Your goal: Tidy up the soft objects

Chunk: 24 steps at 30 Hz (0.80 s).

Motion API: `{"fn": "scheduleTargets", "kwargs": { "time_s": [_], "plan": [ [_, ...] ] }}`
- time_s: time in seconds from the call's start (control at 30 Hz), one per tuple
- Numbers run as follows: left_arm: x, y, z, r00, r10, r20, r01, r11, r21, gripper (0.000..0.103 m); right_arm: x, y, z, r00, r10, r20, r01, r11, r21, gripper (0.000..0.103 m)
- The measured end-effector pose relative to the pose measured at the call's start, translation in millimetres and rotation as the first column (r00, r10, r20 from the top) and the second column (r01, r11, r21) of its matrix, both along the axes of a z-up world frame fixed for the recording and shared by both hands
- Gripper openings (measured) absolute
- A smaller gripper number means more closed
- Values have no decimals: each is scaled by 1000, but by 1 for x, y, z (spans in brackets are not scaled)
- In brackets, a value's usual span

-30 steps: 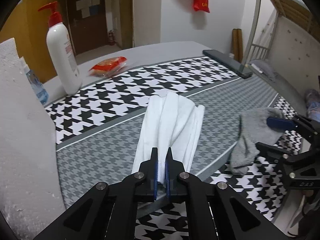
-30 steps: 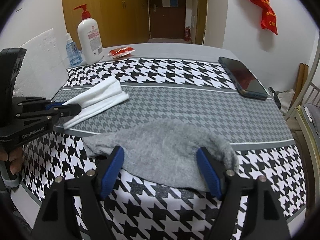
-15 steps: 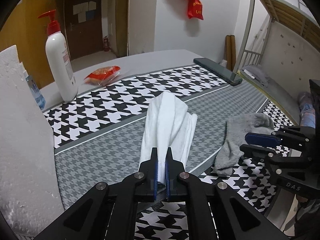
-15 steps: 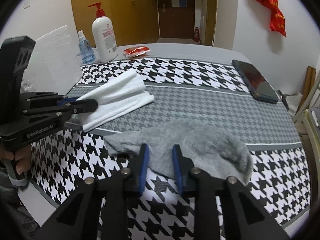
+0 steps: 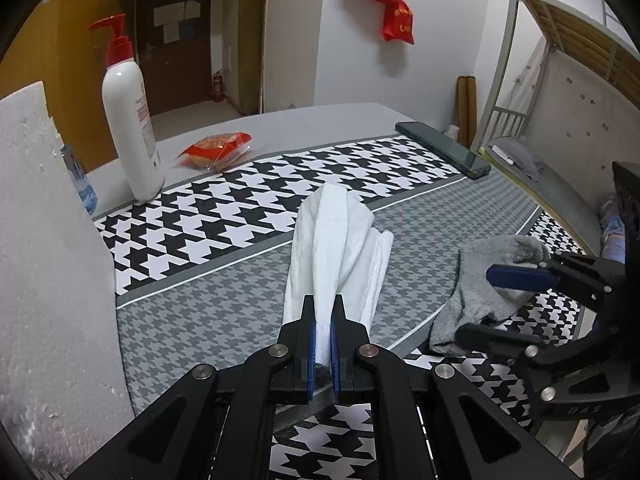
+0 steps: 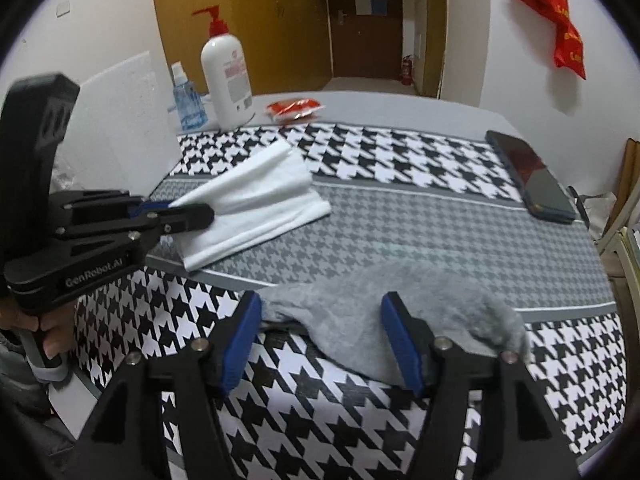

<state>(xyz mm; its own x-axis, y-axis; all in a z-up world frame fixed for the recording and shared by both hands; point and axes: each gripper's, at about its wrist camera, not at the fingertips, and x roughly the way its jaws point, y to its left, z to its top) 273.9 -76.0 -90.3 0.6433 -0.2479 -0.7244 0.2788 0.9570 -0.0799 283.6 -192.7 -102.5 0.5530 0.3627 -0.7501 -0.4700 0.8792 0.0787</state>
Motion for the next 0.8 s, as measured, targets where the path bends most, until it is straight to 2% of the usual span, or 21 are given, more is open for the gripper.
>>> {"fn": "scheduleTargets", "kwargs": {
  "time_s": [0.3,0.53,0.67,0.8],
  "plan": [
    [0,0,0,1000,3,-4,-3,1000,4,6,3,1,-4,1000,-5,-2,5,1000,-26,73],
    [0,0,-1,1000,2,-4,-2,1000,3,6,2,6,-5,1000,-17,0,17,999,-40,73],
    [0,0,0,1000,0,-3,0,1000,1,6,-2,6,-4,1000,-10,0,10,999,-31,62],
    [-1,-2,1,1000,-7,4,7,1000,-3,6,-5,5,-2,1000,-3,-9,3,1000,-12,36]
  ]
}}
